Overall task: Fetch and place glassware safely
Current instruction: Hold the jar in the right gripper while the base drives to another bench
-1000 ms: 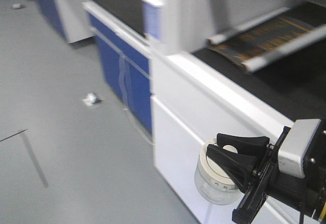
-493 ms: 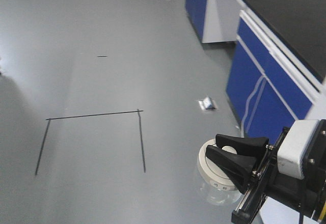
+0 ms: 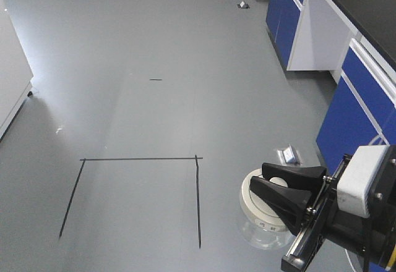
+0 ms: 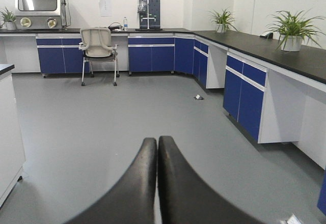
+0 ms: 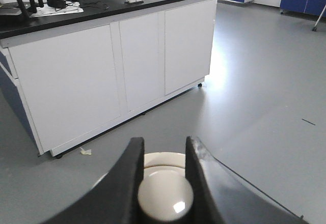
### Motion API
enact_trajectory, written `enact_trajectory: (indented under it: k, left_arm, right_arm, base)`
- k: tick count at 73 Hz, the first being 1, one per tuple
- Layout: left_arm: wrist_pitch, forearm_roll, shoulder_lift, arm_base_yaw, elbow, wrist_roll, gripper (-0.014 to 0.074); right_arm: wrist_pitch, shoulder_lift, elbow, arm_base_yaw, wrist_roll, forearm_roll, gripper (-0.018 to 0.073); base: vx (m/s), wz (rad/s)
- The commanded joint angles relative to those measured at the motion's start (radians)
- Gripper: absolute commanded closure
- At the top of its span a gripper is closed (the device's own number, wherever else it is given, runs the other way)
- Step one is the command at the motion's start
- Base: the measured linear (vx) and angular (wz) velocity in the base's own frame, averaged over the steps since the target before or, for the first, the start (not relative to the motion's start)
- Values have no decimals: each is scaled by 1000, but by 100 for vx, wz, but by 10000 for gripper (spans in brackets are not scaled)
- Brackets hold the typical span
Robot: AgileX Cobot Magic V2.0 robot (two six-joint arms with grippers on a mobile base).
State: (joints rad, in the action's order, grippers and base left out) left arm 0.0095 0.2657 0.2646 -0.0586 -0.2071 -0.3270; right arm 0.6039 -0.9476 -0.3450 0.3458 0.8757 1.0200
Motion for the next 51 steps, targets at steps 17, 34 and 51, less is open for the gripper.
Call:
enact_trajectory:
  k: [17, 34, 51]
  left_arm:
    - [-68, -6, 10, -7, -27, -6, 603]
    - [-68, -6, 10, -7, -27, -6, 603]
    - [-69, -6, 10, -7, -27, -6, 603]
  right_arm:
    - [63, 16, -30, -3, -8, -40, 560]
    - [63, 16, -30, -3, -8, -40, 560]
    - [62, 16, -30, -3, -8, -40, 560]
  base:
    - [52, 1]
    - [64, 2]
    - [70, 7]
